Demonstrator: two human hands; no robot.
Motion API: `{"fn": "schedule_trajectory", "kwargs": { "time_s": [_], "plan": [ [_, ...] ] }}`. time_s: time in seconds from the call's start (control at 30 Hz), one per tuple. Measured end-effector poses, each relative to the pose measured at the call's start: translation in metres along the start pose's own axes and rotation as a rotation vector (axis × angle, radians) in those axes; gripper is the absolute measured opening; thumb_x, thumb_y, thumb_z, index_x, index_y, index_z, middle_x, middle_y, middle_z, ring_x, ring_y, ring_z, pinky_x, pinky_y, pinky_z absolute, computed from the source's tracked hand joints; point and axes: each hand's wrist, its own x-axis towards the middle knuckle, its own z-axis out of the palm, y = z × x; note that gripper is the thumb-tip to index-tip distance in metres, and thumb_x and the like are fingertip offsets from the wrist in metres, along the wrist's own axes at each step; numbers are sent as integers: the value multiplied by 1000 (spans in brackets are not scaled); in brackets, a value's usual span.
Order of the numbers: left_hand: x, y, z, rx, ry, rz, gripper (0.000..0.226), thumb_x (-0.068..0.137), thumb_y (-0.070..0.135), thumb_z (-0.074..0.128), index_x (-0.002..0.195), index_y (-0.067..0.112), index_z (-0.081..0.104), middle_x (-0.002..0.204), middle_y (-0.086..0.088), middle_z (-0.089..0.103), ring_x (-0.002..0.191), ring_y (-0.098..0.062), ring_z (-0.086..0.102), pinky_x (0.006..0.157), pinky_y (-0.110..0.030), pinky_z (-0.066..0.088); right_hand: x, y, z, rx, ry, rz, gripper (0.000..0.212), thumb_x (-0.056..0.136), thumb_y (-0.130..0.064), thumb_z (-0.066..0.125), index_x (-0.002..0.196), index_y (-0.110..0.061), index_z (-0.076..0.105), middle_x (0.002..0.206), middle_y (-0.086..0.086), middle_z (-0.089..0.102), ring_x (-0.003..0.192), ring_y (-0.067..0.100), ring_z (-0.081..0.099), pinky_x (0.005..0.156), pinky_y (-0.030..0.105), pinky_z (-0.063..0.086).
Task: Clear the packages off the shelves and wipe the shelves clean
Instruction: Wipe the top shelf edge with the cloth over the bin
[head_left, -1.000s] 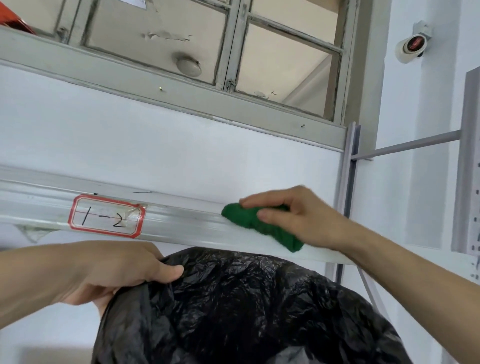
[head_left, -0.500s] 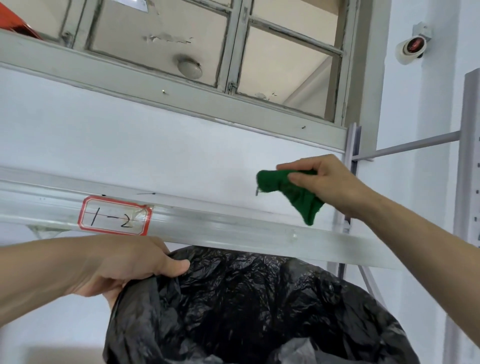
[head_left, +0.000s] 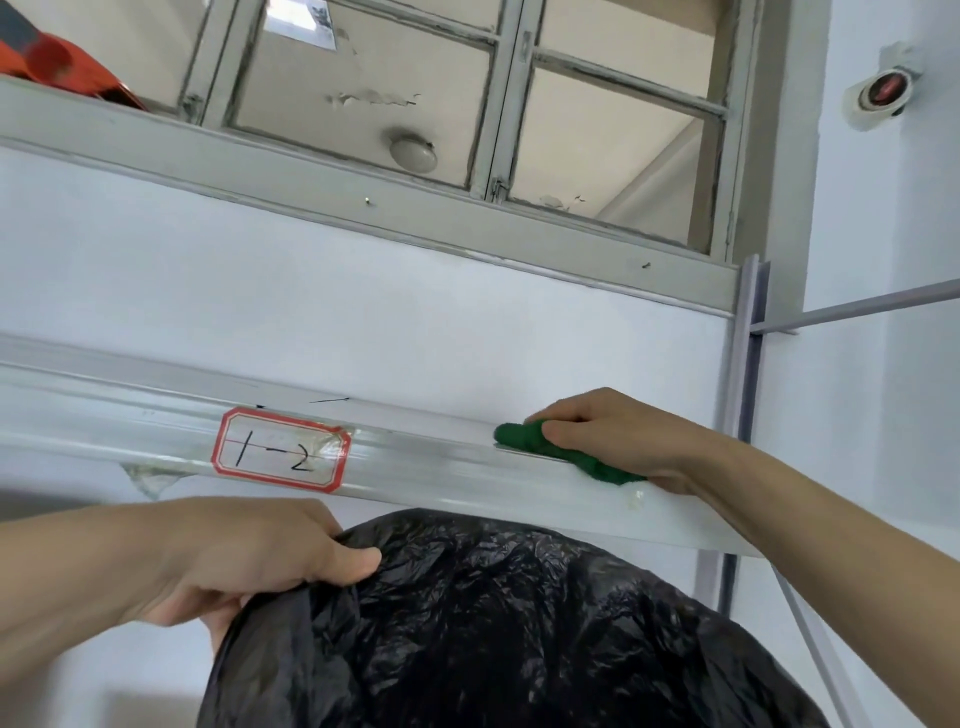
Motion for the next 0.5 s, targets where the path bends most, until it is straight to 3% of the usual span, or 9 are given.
{"fn": "schedule_trajectory", "kwargs": {
  "time_s": [0.07,0.1,0.17,0.23,0.37,0.5],
  "plan": [
    [-1,-2,-3,-20,-47,21,32,73,46,79,88,19,79,97,-12,76,96,-33,72,97,-59,48,-11,-10,9,76,6,-104,26,102,-22,51,117,-28,71,81,9,67,61,9,53,53,21,42],
    [-1,-1,-3,-22,-53,29,42,64,49,80,90,17,79,99,-13,76,97,-34,72,98,-59,48,-18,-13,11,100,16,-160,26,102,-20,53,118,-29,71,88,11,71,66,12,58,57,24,47],
    [1,-2,-5,-54,-56,28,46,58,50,78,89,16,79,98,-14,76,96,-35,72,97,-60,48,-31,-16,11,143,32,-261,28,100,-15,56,120,-27,71,104,2,75,88,13,69,78,26,57],
    [2,-6,-8,-39,-39,34,41,63,47,72,87,16,80,96,-14,76,93,-33,73,96,-60,49,-40,-19,8,192,27,-327,29,99,-13,58,120,-25,71,110,-9,74,102,6,68,93,23,54],
    [-2,-7,-10,-53,-51,34,44,63,45,74,91,11,79,100,-16,75,97,-35,71,99,-58,48,-42,-19,20,-27,109,-456,33,97,-15,59,122,-34,70,121,-26,67,113,-10,58,102,18,44],
    [-5,-10,-12,-70,-44,30,63,43,54,88,89,12,79,99,-17,75,98,-37,71,99,-60,47,-38,-17,21,-70,136,-488,34,97,-14,60,121,-37,68,124,-27,64,111,-12,58,101,19,47]
  ]
}}
